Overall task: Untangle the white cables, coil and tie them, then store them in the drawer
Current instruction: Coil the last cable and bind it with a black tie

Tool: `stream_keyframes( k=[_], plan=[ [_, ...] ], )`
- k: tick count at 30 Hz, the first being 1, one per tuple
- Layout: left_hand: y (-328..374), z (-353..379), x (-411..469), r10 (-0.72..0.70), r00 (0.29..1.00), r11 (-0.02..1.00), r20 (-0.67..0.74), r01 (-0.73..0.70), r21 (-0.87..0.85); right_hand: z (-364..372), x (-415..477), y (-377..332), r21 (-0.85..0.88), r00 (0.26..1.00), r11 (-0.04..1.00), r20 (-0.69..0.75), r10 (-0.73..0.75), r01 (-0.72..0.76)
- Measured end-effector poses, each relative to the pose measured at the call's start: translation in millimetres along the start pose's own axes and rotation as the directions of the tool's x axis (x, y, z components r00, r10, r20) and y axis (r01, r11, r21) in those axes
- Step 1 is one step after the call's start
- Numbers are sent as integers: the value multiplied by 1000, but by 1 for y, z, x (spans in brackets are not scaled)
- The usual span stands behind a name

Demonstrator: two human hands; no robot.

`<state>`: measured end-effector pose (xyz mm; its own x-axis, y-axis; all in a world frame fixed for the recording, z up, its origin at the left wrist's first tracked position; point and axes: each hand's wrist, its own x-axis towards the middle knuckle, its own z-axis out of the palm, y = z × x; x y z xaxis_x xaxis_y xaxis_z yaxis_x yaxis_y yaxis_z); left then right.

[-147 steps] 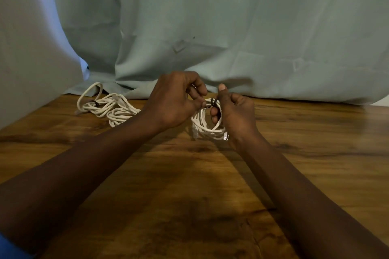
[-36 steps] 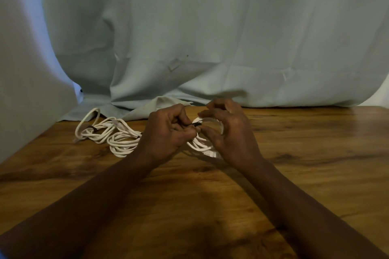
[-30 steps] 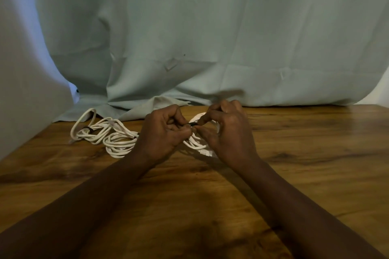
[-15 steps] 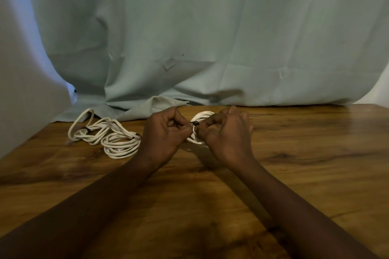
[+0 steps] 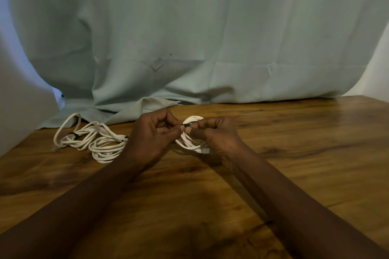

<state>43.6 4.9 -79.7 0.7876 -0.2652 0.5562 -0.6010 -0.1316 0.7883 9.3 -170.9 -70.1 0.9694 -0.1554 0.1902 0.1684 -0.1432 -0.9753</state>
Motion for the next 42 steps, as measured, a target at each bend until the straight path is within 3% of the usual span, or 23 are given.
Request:
stream_keyframes(
  k=[3,9,20,27,31,36,39,42],
  plan=[
    [1,-4,2,-22,1000,999,20,23,-36,6,5,10,-85,995,994,-68,-76,70],
    [-4,-10,4,-29,997,998,66,32,-52,12,8,15,-81,995,996,-85,-55,48],
    [-5,-12,6,-54,995,988,82,65,-141,3,2,10,-446,895,844,-176,-410,299],
    [-11,1,3,-95,992,988,-80,85,-125,8,6,11,-412,932,870,-115,-345,272],
    [-13,0,3,-95,994,990,-60,88,-110,6,12,14,-391,962,892,-54,-269,228],
    [-15,0,3,-95,995,990,-10,93,-106,9,17,26,-399,957,899,-137,-254,182],
    [-17,-3,3,-108,994,990,16,109,-94,6,15,25,-474,944,869,-198,-264,144],
    [-17,-3,3,-129,991,983,25,131,-125,4,6,17,-638,927,765,-230,-297,86]
  ],
)
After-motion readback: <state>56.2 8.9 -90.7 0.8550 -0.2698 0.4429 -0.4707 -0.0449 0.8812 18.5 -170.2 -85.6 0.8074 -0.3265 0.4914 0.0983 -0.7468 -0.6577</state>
